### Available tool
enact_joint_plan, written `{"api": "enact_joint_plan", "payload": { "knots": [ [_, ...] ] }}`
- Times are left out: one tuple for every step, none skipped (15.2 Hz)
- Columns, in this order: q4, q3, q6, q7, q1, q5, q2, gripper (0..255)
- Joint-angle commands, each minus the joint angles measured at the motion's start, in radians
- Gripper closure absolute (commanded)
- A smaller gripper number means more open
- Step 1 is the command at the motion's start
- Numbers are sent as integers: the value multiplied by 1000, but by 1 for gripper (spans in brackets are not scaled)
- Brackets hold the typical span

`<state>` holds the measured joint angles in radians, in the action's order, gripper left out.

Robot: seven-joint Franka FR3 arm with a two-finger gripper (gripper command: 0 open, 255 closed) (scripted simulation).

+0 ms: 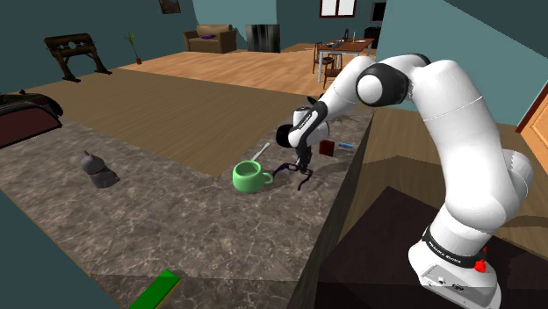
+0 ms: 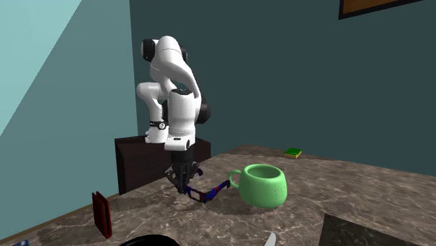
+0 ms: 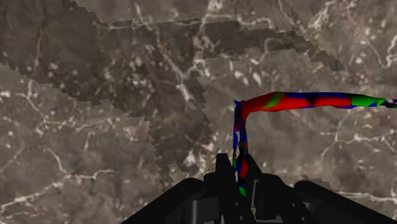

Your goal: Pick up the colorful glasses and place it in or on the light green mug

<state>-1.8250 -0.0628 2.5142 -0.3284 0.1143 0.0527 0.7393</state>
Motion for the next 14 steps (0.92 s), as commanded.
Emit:
{"api": "enact_joint_plan", "payload": {
  "knots": [
    [-4,-1,-18,2,-2,-1,-22,255],
    [-8,-2,-26,2,-3,-2,-34,255],
    [-11,-3,-34,3,-3,-3,-45,255],
    [-14,-4,-42,3,-4,-4,-56,255],
    [-17,-4,-50,3,-4,-4,-67,255],
    [-19,-5,-58,4,-5,-5,-78,255],
    [-22,-6,-67,4,-5,-6,-89,255],
    [-24,-6,-75,4,-6,-7,-99,255],
    [-26,-7,-84,5,-6,-7,-110,255],
    [-28,-8,-93,5,-7,-8,-120,255],
    [-29,-9,-101,6,-8,-9,-131,255],
    [-31,-9,-110,6,-8,-10,-141,255],
    [-32,-10,-119,6,-9,-10,-151,255],
    [-33,-11,-129,7,-9,-11,-161,255]
  ]
}}
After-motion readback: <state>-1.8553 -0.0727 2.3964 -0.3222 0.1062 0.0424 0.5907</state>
